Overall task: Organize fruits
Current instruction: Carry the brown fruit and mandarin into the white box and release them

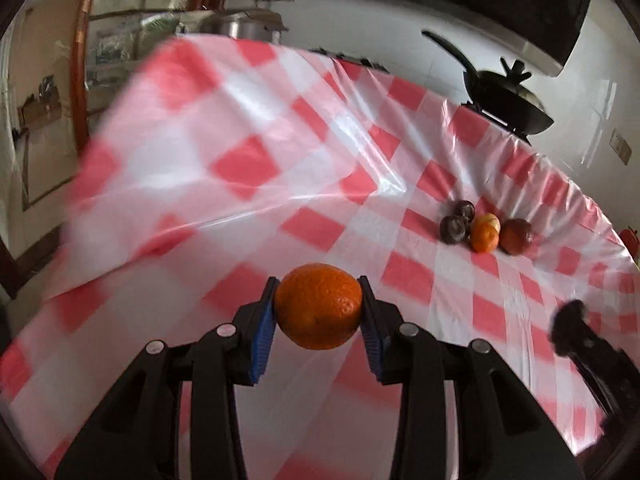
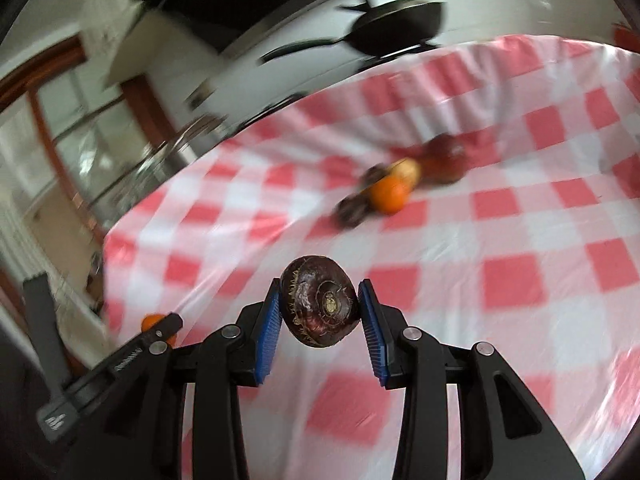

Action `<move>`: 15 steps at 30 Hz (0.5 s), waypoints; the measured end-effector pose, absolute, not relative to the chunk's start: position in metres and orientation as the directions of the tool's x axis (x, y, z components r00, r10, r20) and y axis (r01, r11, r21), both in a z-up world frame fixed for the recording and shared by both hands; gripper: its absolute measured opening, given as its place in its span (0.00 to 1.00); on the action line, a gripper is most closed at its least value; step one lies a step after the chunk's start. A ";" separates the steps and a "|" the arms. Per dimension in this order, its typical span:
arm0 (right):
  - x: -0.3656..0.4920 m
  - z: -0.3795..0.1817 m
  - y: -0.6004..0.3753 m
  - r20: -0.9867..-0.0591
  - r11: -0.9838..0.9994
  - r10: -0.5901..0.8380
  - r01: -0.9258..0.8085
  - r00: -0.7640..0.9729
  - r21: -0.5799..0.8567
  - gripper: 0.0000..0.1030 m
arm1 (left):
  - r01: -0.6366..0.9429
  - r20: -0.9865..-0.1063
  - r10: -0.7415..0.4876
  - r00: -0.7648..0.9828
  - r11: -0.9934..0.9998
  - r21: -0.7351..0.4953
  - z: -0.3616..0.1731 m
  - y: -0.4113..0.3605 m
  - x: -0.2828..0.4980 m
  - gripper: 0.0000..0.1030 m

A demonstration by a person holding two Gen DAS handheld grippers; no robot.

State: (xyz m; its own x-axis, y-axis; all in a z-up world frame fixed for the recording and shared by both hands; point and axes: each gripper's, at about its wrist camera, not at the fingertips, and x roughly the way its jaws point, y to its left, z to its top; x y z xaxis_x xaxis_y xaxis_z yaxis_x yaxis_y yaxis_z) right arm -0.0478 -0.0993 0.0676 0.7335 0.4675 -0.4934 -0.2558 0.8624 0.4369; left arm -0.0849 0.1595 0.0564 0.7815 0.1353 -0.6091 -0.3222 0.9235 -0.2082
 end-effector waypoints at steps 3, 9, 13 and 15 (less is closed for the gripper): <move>-0.077 0.067 -0.066 -0.513 0.848 0.517 -0.328 0.685 0.416 0.37 | -0.318 -0.615 0.159 0.772 0.935 -0.157 0.062 0.170 -0.128 0.38; -0.128 0.068 -0.009 -0.542 0.817 0.575 -0.454 0.612 0.355 0.37 | -0.371 -0.655 0.242 0.715 0.926 -0.062 0.058 0.207 -0.204 0.38; -0.169 0.069 0.034 -0.568 0.778 0.606 -0.564 0.556 0.277 0.37 | -0.425 -0.679 0.299 0.670 0.905 -0.020 0.043 0.236 -0.252 0.38; -0.185 0.067 0.050 -0.578 0.752 0.621 -0.611 0.530 0.247 0.37 | -0.444 -0.687 0.318 0.654 0.896 -0.008 0.038 0.248 -0.269 0.38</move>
State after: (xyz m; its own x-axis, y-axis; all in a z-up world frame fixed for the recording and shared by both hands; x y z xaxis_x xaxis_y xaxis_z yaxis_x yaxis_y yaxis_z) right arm -0.1853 0.0496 0.0675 0.5297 0.6208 -0.5779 -0.6112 0.7518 0.2474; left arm -0.2687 0.2476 0.0383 0.6535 0.3180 -0.6869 -0.4442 0.8959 -0.0079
